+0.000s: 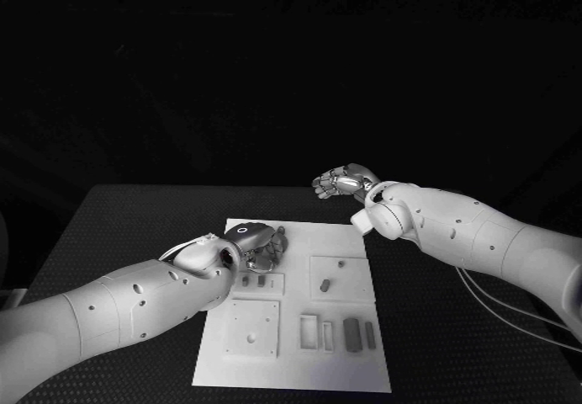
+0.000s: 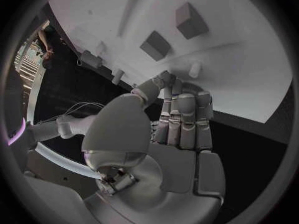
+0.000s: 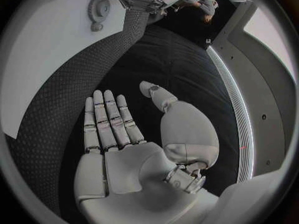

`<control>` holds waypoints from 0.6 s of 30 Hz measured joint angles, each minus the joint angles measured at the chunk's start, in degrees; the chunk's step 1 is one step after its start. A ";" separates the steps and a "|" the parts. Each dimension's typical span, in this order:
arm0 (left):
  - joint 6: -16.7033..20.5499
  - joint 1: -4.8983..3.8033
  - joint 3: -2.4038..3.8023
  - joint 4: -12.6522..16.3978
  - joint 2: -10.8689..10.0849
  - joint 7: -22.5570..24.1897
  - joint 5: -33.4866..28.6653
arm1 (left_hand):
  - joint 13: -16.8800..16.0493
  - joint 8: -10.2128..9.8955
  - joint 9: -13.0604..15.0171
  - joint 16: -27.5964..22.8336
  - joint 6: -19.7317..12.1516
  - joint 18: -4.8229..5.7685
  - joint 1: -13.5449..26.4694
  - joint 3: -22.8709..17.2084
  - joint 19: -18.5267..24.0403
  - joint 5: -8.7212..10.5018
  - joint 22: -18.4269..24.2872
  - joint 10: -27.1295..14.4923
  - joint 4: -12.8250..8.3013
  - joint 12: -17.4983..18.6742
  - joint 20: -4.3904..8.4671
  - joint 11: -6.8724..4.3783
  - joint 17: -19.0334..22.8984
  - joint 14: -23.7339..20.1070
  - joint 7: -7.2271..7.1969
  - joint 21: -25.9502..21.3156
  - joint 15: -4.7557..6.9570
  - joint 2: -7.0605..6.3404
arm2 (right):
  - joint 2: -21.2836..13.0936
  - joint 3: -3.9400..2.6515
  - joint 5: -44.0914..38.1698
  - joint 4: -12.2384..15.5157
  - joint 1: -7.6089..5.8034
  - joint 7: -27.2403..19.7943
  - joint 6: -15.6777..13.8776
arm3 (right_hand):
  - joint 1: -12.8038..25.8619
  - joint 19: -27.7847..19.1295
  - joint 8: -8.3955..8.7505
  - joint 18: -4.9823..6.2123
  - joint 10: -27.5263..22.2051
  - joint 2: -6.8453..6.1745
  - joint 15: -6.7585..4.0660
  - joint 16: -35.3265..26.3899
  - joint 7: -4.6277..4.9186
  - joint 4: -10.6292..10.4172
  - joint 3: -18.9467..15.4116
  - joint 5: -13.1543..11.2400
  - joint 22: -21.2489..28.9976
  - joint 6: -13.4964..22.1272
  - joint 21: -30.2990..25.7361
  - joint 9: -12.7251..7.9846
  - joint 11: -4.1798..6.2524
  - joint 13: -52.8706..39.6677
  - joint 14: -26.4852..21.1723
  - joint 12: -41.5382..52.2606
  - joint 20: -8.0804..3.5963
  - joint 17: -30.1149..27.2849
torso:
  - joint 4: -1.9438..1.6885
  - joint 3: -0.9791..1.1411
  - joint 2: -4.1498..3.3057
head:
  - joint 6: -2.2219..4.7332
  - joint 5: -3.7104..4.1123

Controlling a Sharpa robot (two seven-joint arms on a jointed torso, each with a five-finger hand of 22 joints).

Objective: Assemble the parts on the task board

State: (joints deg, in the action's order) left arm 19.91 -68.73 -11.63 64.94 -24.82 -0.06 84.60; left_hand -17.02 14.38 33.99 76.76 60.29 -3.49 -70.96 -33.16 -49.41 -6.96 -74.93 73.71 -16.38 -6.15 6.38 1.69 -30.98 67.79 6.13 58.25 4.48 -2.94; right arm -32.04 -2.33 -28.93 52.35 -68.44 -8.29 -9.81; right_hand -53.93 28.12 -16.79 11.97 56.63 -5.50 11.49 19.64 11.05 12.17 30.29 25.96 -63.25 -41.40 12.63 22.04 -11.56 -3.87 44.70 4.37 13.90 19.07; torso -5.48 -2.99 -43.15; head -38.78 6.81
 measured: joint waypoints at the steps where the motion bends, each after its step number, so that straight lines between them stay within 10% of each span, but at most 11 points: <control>1: 0.12 0.01 0.40 0.14 -0.20 0.01 -0.36 | 0.00 0.00 0.00 0.00 0.00 -0.06 -0.07 -0.01 -0.06 -0.20 0.00 0.04 0.01 0.02 0.05 0.04 0.06 0.10 0.00 0.00 -0.07 -0.07 | -0.03 0.00 0.00 0.00 0.00 0.00 0.00 | 0.00 0.00 0.00 0.00 0.00 0.00 0.00 0.00 0.00 0.00 0.00 0.00 0.00 0.00 0.00 -0.04 0.00 0.00 0.00 0.00 0.00 0.00 | -0.01 0.01 0.00 | 0.02 0.02; 12: 0.38 -0.12 4.07 4.36 -3.66 0.18 -4.70 | 0.00 0.23 -0.04 0.00 0.20 -0.58 0.06 -0.18 -0.26 -0.22 0.01 0.20 -0.15 0.43 -0.15 0.03 0.17 0.23 -0.19 0.00 0.01 0.05 | -0.35 0.00 0.00 0.17 0.00 0.00 -0.02 | 0.00 0.00 0.00 0.00 0.00 0.00 0.00 0.00 0.00 0.00 0.00 0.00 -0.05 0.00 0.00 -0.05 0.00 0.00 0.00 0.00 0.00 -0.05 | -0.12 0.01 0.06 | 0.30 -0.20; 18: -0.95 -0.51 4.41 6.12 -6.13 0.03 -7.09 | 0.00 0.22 -0.08 0.00 0.20 -0.57 0.25 -0.18 -0.26 -0.20 0.01 0.22 -0.16 0.55 -0.15 0.04 0.25 0.40 -0.19 0.00 0.02 0.23 | -0.57 0.00 0.00 0.21 0.00 0.00 -0.04 | 0.00 0.00 0.00 0.00 0.00 0.00 0.00 0.00 0.00 0.00 0.00 0.00 -0.05 0.00 0.00 -0.04 0.00 0.00 0.00 0.00 0.00 -0.05 | -0.14 0.00 0.10 | 0.36 -0.30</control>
State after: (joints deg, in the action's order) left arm 18.96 -69.24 -7.22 71.06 -30.95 -0.03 77.51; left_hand -17.02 14.60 33.90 76.76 60.49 -4.06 -70.71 -33.33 -49.67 -7.16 -74.92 73.93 -16.54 -5.60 6.23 1.73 -30.73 68.19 5.93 58.25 4.49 -2.71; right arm -32.61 -2.33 -28.94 52.56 -68.44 -8.30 -9.84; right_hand -53.93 28.12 -16.79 11.97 56.63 -5.50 11.49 19.64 11.05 12.17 30.29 25.96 -63.29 -41.40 12.63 22.00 -11.56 -3.87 44.70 4.37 13.90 19.03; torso -5.62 -2.99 -43.05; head -38.42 6.50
